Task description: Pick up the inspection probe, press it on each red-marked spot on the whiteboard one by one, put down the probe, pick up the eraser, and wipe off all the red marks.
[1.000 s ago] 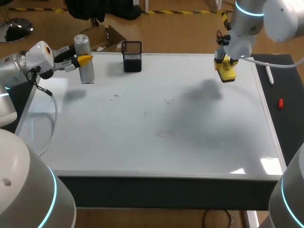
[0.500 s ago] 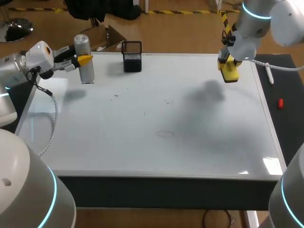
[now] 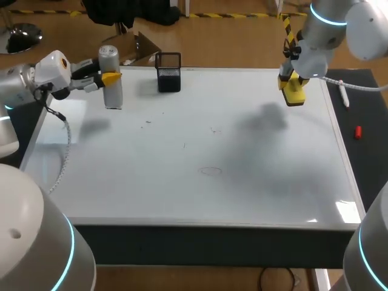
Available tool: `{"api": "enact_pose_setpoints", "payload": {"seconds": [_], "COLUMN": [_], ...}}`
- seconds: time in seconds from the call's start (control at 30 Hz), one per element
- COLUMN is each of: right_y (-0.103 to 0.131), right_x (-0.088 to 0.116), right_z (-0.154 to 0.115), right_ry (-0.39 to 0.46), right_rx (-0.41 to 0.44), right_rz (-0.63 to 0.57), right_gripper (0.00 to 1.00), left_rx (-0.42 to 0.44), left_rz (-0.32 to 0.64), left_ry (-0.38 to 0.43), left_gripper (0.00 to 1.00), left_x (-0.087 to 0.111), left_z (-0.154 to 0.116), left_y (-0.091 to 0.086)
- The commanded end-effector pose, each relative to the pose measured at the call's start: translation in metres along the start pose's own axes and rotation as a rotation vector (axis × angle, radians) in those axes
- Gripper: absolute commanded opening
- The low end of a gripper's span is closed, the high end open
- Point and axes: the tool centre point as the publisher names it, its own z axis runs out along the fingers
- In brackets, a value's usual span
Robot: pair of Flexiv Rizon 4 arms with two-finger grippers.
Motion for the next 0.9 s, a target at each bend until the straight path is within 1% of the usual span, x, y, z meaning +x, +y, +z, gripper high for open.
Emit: {"api": "enact_pose_setpoints", "payload": {"seconds": [0.03,0.13,0.2,0.4,0.5,0.6,0.77,0.9], "right_y": [0.0,0.0,0.0,0.0,0.0,0.0,0.0,0.0], "right_x": [0.001,0.001,0.001,0.001,0.001,0.001,0.001,0.001], "right_z": [-0.001,-0.001,-0.001,-0.001,-0.001,-0.001,-0.001,-0.001], "right_ry": [0.003,0.003,0.003,0.003,0.003,0.003,0.003,0.003], "right_rx": [0.001,0.001,0.001,0.001,0.001,0.001,0.001,0.001], "right_rz": [-0.002,-0.002,-0.002,-0.002,-0.002,-0.002,-0.002,-0.002], "right_gripper": [0.0,0.0,0.0,0.0,0.0,0.0,0.0,0.0], "left_rx": [-0.006,0.016,0.036,0.088,0.106,0.118,0.132,0.146], "left_rz": [-0.026,-0.047,-0.062,-0.079,-0.083,-0.091,-0.12,-0.147], "left_ry": [0.029,0.083,0.112,0.188,0.239,0.289,0.374,0.433], "left_gripper": [0.0,0.0,0.0,0.0,0.0,0.0,0.0,0.0], "left_x": [0.025,0.051,0.064,0.1,0.118,0.137,0.166,0.186], "left_z": [0.022,0.042,0.053,0.079,0.092,0.107,0.131,0.149], "left_y": [-0.009,-0.011,-0.011,-0.015,-0.015,-0.012,-0.002,0.005]}}
